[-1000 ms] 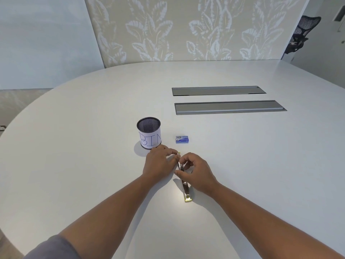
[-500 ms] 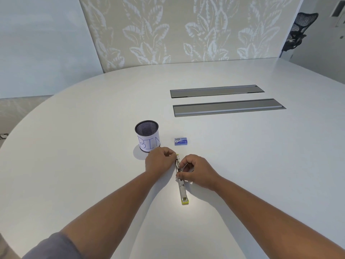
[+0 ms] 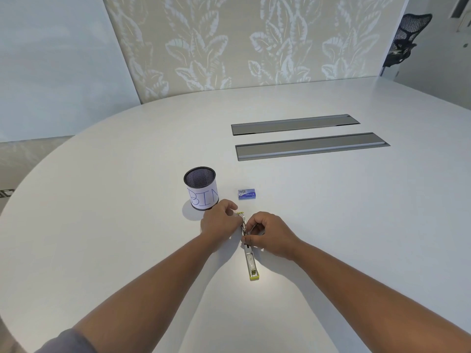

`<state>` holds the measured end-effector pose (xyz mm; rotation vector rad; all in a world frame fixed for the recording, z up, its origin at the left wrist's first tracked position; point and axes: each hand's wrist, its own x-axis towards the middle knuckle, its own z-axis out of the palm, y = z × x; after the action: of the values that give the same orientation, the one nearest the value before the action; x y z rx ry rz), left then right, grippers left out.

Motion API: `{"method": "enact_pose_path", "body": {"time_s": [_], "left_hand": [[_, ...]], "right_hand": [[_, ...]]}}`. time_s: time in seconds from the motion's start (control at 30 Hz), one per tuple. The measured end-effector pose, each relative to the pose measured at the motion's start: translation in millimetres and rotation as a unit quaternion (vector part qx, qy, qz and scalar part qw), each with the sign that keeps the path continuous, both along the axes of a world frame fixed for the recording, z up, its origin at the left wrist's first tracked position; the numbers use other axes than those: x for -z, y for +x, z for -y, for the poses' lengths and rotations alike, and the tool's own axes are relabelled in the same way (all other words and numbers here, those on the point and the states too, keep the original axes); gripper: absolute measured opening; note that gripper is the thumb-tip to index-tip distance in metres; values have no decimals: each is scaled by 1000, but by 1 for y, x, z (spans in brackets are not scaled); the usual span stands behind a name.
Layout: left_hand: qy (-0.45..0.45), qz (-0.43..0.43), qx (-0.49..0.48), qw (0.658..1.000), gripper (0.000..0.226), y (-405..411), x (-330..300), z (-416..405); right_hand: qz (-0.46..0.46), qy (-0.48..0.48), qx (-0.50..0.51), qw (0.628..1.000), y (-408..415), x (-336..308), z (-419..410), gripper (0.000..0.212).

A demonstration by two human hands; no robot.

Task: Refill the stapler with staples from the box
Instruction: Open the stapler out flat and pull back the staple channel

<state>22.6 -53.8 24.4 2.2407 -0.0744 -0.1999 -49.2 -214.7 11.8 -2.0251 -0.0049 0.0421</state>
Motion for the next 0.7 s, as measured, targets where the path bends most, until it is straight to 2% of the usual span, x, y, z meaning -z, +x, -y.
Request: {"method": "enact_pose_path", "body": {"time_s": [0.2,0.47,0.7], "left_hand": [[4,-14,-9,1000,15,-3,-8,3],[0,-43,14,999,14,3,-17,2],[12,-7,41,999,8,4,-18,-1]], "right_hand": [[-2,0,2,1000,-1,-1,-1,22],[-6,2,3,1000,-3,-4,-3,20],[-10,4,6,1000,-4,-6,-3,19]]}}
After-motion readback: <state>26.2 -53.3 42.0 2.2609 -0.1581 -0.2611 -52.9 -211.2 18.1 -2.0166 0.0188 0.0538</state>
